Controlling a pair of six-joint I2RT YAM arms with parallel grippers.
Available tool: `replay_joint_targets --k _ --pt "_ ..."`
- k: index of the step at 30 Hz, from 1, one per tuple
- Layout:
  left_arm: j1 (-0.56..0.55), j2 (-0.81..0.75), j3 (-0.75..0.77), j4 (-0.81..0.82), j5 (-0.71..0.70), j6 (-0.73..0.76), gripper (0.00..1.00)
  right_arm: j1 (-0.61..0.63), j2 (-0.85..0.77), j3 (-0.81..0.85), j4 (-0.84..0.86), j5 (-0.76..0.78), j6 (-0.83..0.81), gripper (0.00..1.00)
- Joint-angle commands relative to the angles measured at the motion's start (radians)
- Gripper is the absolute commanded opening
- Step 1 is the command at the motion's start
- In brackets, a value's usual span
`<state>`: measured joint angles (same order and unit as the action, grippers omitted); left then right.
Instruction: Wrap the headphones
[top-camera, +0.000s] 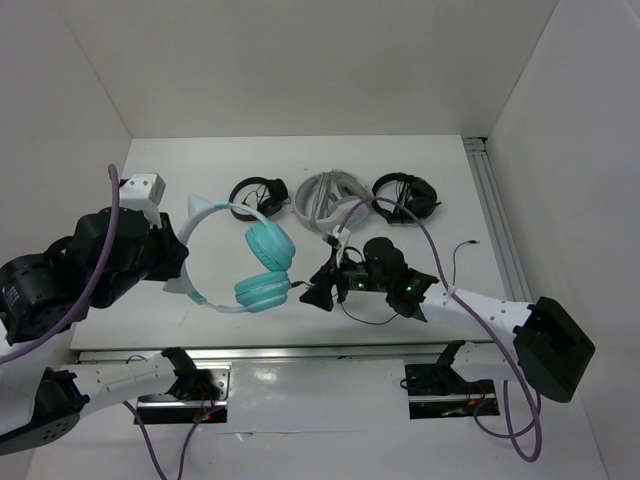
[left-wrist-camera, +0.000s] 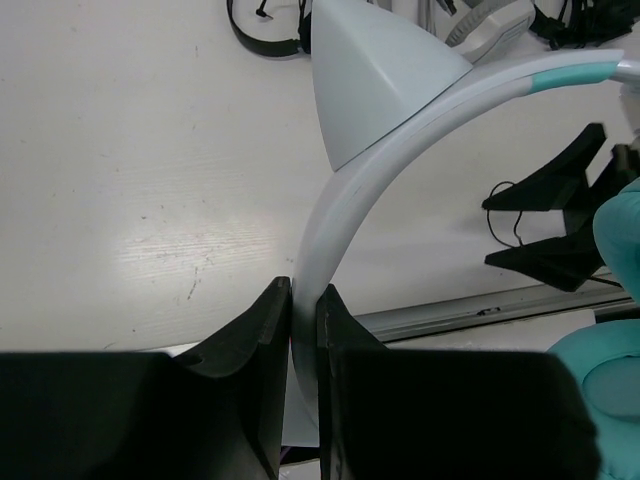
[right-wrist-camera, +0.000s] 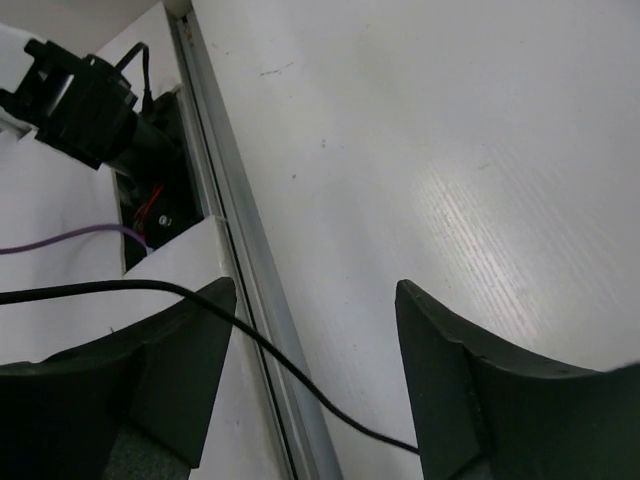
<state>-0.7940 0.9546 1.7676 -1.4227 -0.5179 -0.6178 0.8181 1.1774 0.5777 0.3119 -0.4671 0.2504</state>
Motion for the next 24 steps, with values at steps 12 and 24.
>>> replay_joint_targets --k 12,24 --pt "0.027 -0.042 -0.046 0.057 -0.191 -0.059 0.0 0.142 -0.136 -0.078 -0.011 0.398 0.039 0.0" --pt "-0.026 0.035 -0.408 0.252 -0.271 0.081 0.0 0.443 -0.188 0.296 -0.672 0.958 0.039 0.0"
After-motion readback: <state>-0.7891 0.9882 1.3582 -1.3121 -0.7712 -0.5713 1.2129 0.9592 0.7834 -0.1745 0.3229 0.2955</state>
